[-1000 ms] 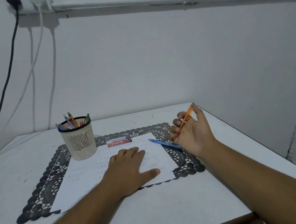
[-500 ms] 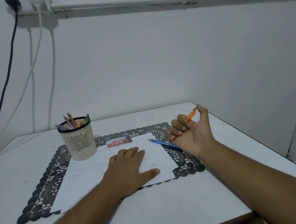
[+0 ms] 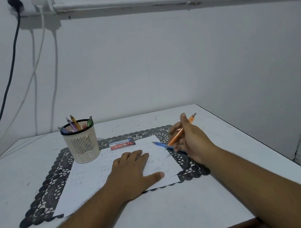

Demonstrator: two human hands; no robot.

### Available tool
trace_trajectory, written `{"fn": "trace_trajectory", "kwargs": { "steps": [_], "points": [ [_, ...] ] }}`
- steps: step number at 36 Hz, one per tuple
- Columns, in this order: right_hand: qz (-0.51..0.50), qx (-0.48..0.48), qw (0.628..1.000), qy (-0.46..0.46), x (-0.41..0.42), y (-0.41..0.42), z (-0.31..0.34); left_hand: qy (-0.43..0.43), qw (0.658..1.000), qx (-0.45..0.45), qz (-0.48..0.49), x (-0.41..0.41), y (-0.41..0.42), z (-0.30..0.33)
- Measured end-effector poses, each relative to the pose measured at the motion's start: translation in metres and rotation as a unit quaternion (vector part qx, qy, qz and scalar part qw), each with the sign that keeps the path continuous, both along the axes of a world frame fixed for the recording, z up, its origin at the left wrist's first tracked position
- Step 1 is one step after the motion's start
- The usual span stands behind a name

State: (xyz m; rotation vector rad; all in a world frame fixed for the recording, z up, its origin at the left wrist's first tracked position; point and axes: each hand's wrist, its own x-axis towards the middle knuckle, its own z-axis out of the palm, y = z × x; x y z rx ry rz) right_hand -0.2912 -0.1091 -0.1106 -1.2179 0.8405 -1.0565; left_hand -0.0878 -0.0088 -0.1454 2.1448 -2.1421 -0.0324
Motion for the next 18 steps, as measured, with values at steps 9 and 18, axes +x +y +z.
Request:
{"fn": "trace_trajectory", "kwargs": {
  "steps": [9,18],
  "points": [
    [0.095,-0.09,0.982,0.133,-0.002,-0.006,-0.012,-0.002,1.0,-0.001,0.0,0.0,0.0,-0.001],
    [0.091,-0.117,0.967,0.206,-0.002,-0.001,-0.014,-0.001,1.0,0.001,0.001,0.0,0.001,0.001]
  ]
}}
